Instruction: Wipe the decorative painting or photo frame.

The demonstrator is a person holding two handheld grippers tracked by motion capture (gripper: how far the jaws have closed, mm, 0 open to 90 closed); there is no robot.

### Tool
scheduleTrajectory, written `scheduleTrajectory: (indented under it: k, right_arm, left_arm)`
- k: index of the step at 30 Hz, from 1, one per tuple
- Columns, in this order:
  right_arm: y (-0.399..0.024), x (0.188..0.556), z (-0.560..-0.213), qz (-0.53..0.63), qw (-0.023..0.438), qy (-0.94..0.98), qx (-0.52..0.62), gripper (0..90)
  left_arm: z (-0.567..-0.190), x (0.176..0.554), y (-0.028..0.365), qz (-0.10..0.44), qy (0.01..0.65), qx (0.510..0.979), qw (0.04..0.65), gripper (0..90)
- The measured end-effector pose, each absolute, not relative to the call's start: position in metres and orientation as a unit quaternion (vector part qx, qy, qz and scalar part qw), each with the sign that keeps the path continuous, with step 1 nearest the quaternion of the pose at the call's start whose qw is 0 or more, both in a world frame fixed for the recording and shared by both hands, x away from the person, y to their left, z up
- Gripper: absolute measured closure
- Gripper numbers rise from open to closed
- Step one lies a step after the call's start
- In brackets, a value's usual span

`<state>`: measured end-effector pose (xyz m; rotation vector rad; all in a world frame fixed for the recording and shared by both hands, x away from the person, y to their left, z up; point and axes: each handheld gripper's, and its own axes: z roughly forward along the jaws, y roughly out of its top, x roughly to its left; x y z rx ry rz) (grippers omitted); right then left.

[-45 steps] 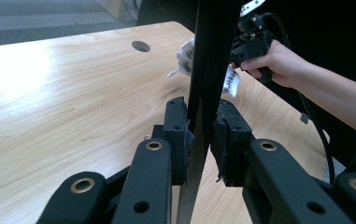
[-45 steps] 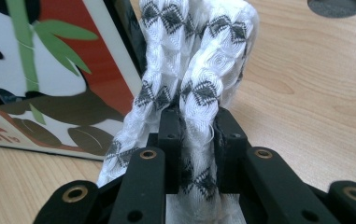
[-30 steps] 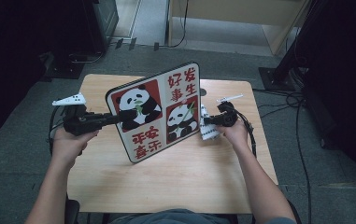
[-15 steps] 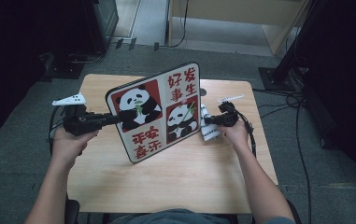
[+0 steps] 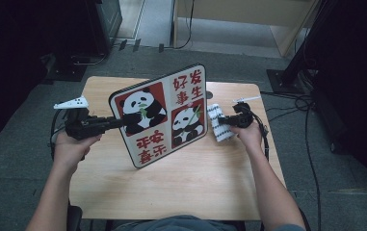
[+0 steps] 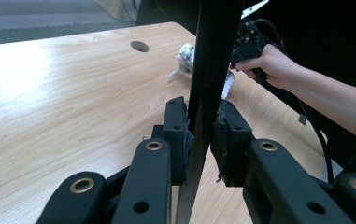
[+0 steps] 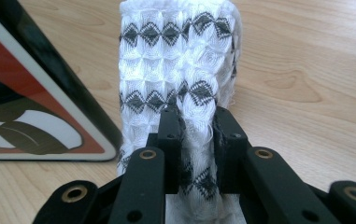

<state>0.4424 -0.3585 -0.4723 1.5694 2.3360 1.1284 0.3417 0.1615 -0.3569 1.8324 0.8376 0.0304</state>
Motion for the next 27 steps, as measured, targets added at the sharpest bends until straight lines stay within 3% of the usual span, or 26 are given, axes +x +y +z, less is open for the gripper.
scheduleTrajectory:
  k: [27]
  right_arm:
    - [-0.393,0.448,-0.481,0.342,0.097,0.75,0.558,76.3]
  left_arm:
    - [-0.357,0.341,0.162,0.016,0.354,0.771,0.53,76.8]
